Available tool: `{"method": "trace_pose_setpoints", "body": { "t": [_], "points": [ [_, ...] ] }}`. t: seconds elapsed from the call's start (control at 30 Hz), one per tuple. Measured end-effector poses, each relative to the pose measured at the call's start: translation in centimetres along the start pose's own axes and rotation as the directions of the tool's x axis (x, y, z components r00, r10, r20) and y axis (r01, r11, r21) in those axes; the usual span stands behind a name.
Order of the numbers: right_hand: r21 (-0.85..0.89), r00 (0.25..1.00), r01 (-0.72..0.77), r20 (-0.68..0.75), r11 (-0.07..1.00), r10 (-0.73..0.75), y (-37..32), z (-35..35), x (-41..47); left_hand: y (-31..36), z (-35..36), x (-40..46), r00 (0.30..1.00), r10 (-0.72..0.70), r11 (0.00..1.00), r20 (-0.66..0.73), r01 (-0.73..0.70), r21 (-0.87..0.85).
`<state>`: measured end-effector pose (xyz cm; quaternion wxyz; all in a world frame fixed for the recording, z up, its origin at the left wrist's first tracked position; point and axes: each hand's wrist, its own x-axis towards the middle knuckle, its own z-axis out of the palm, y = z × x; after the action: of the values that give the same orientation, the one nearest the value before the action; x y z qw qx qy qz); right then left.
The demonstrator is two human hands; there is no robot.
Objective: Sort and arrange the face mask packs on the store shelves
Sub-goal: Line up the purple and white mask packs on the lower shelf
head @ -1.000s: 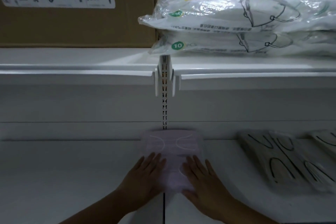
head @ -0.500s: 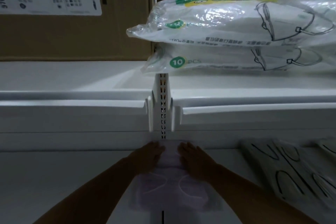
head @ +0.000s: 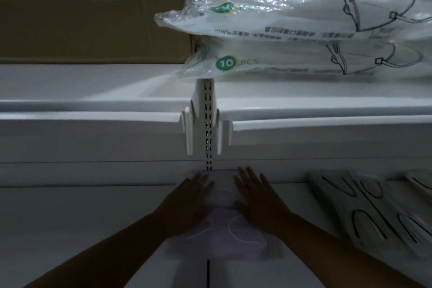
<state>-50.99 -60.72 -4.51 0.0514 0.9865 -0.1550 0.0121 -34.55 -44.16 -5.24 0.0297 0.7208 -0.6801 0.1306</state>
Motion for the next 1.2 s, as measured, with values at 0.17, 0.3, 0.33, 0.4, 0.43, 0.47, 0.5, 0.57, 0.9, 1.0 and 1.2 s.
{"method": "trace_pose_setpoints", "body": {
  "t": [0.17,0.3,0.33,0.4,0.43,0.47,0.5,0.57,0.9,1.0,1.2],
  "points": [
    [-0.09,0.977,0.205,-0.034,0.975,-0.208,-1.9,2.8,-6.6,3.1,1.7,-5.5,0.993,0.084,0.994,0.08,-0.09,0.063],
    [-0.158,0.979,0.202,0.041,0.967,-0.198,-2.2,3.7,-7.1,4.1,2.4,-5.8,0.995,0.048,0.994,0.092,-0.056,0.089],
    [-0.148,0.98,0.198,0.04,0.969,-0.194,-2.2,3.6,-6.9,4.1,2.4,-5.7,0.992,0.038,0.996,0.117,-0.046,0.071],
    [-0.118,0.983,0.184,0.021,0.976,-0.183,-2.2,3.5,-6.7,4.0,2.3,-5.5,0.99,0.026,0.999,0.141,-0.032,0.04],
    [-0.111,0.985,0.172,0.007,0.979,-0.172,-2.1,3.5,-6.7,3.9,2.3,-5.5,0.988,0.016,0.999,0.155,-0.021,0.033],
    [-0.102,0.988,0.156,0.004,0.982,-0.157,-2.0,3.5,-6.7,3.9,2.1,-5.5,0.983,-0.006,1.0,0.184,0.001,0.028],
    [-0.097,0.99,0.138,0.001,0.986,-0.139,-1.8,3.5,-6.8,3.9,2.0,-5.5,0.983,-0.017,0.999,0.182,0.01,0.035],
    [-0.105,0.992,0.124,0.014,0.987,-0.123,-1.8,3.8,-7.0,4.0,1.9,-5.5,0.98,-0.041,0.998,0.195,0.029,0.063],
    [0.149,0.992,-0.128,0.018,0.981,0.126,0.8,1.6,0.0,0.0,1.1,1.2,0.968,-0.252,0.967,0.005,0.252,-0.041],
    [0.118,0.982,-0.167,0.104,0.979,0.155,1.0,3.0,2.0,-1.4,2.7,2.2,0.911,-0.363,0.926,0.197,0.376,-0.03],
    [0.102,0.984,-0.178,0.013,0.979,0.178,1.0,4.2,3.0,-2.0,4.5,2.9,0.914,-0.354,0.933,0.196,0.359,0.015]
  ]
}}
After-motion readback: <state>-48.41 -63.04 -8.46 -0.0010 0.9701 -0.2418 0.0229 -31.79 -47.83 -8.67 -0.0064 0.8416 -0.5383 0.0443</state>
